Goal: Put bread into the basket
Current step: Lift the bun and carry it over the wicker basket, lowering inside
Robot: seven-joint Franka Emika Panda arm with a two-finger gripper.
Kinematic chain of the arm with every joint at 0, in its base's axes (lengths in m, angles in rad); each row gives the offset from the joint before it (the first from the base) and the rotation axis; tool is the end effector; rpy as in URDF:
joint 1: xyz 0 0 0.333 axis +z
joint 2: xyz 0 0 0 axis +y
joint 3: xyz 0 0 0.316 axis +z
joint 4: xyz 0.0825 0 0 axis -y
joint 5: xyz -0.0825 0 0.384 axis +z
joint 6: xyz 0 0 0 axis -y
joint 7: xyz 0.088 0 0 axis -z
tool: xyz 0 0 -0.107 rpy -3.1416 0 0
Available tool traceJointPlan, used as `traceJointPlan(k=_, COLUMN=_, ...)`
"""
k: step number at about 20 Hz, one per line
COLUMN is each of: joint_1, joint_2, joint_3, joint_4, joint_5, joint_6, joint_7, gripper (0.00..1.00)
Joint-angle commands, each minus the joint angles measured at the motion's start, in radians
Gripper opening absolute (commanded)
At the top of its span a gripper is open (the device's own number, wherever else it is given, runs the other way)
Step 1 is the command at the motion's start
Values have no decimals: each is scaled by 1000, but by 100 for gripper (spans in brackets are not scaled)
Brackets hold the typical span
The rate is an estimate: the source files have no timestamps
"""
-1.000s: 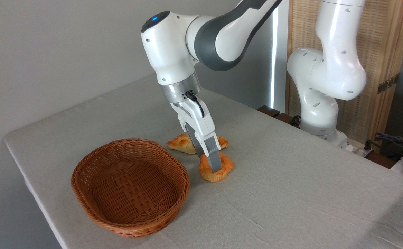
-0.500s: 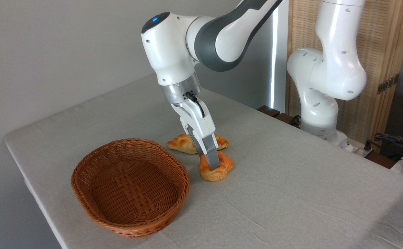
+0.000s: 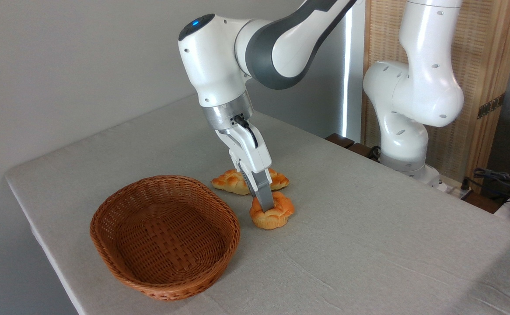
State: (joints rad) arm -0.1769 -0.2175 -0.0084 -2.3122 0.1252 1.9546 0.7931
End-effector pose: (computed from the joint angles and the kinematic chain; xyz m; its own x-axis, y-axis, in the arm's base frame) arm 0.4522 -0.0764 0.4209 0.5020 -0.8463 -0.1781 -0.8576 -0.5138 0.0243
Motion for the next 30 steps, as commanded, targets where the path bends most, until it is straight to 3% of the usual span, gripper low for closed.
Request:
traceJointPlan(k=1, joint_1=-4, joint_2=-2, joint_3=13, joint_4=83, joint_5=11, joint_6=-69, joint_7=18, gripper=21)
traceJointPlan(k=4, joint_1=-4, joint_2=29, joint_3=19, joint_4=285, joint_5=11, joint_6=-204, joint_7=21, gripper=22)
traceJointPlan(k=6, joint_1=-4, joint_2=65, joint_3=53, joint_4=386, joint_5=11, joint_6=-195, joint_7=37, gripper=22)
traceJointPlan(k=11, joint_1=-4, joint_2=151, joint_3=70, joint_4=415, joint_5=16, joint_6=42, joint_7=100, gripper=27)
traceJointPlan(k=12, joint_1=-4, joint_2=170, joint_3=71, joint_4=412, joint_5=16, joint_6=87, joint_7=103, gripper=32)
traceJointPlan(k=13, joint_1=-4, joint_2=193, joint_3=70, joint_4=404, joint_5=17, joint_6=124, joint_7=106, gripper=44)
traceJointPlan(k=14, joint_1=-4, joint_2=214, joint_3=62, joint_4=395, joint_5=21, joint_6=151, joint_7=104, gripper=47)
traceJointPlan(k=16, joint_1=-4, joint_2=243, joint_3=50, joint_4=382, joint_5=22, joint_6=197, joint_7=104, gripper=68)
traceJointPlan(k=17, joint_1=-4, joint_2=250, joint_3=42, joint_4=372, joint_5=24, joint_6=225, joint_7=104, gripper=72)
traceJointPlan(k=21, joint_1=-3, joint_2=251, joint_3=42, joint_4=335, joint_5=146, joint_6=259, joint_7=104, gripper=92)
traceJointPlan(k=22, joint_1=-3, joint_2=253, joint_3=42, joint_4=333, joint_5=154, joint_6=259, joint_7=104, gripper=100)
traceJointPlan(k=25, joint_1=-3, joint_2=251, joint_3=42, joint_4=335, joint_5=154, joint_6=257, joint_7=100, gripper=100)
traceJointPlan(k=28, joint_1=-1, joint_2=228, joint_3=50, joint_4=339, joint_5=117, joint_6=251, joint_7=89, gripper=100)
traceJointPlan(k=30, joint_1=-1, joint_2=210, joint_3=51, joint_4=350, joint_5=-22, joint_6=251, joint_7=58, gripper=100)
